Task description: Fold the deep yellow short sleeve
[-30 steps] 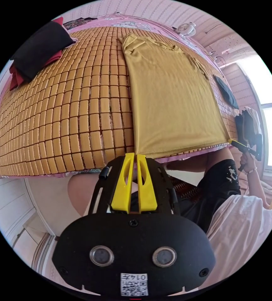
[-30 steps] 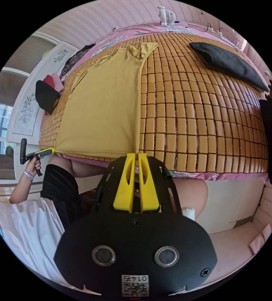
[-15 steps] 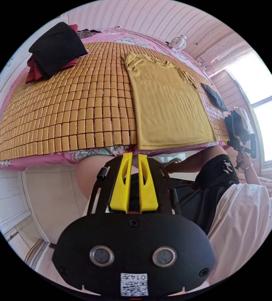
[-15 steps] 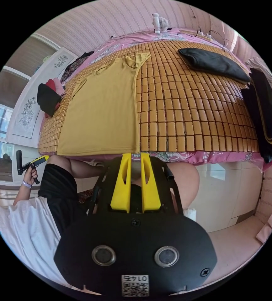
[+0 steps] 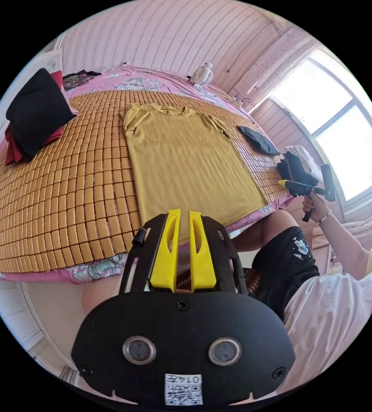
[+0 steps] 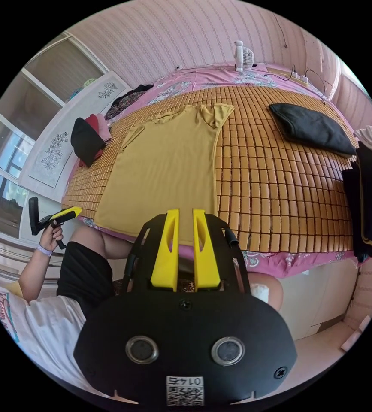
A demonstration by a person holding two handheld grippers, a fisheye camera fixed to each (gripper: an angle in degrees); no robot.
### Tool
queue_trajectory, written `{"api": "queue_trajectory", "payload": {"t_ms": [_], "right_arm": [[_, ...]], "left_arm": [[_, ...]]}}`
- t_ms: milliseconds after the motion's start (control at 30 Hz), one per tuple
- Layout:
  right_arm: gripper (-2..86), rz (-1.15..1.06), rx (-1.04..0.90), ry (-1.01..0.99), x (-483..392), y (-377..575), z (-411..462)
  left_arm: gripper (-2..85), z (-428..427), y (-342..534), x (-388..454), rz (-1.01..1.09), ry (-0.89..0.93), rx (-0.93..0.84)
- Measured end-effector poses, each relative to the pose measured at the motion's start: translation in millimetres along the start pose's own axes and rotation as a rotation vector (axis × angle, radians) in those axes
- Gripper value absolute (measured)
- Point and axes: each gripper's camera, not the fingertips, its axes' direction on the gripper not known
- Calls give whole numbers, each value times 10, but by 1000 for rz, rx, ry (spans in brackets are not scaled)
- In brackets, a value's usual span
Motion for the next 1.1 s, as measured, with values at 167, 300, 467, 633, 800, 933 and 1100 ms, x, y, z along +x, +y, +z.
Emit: {"api": "queue_trajectory", "payload": {"t_ms": [167,300,467,633,800,933,1100], "right_arm": [[62,33,35,-52,203,-453,162],[68,89,58,-106,506,-1135,442],[74,163,101,-43,886,-2088,833],[67,265,116,-26,1254,-2748,1297],[4,349,194,-28,1385,-2521,1025],[6,405,215,75,1440,-1910,494],[26,464,66,77,1530,-1462,432]], "left_arm": [[41,444,-712,145,74,-12,-36],[42,802,-1165,143,72,-35,-52],[31,1272,-1684,50,52,-71,-118],[-6,1396,-1889,70,73,-28,-113],[-4,1417,-2102,149,34,-40,-175],[4,1331,-2397,322,24,8,-213],[10,1385,-2946,695,98,84,-265]]}}
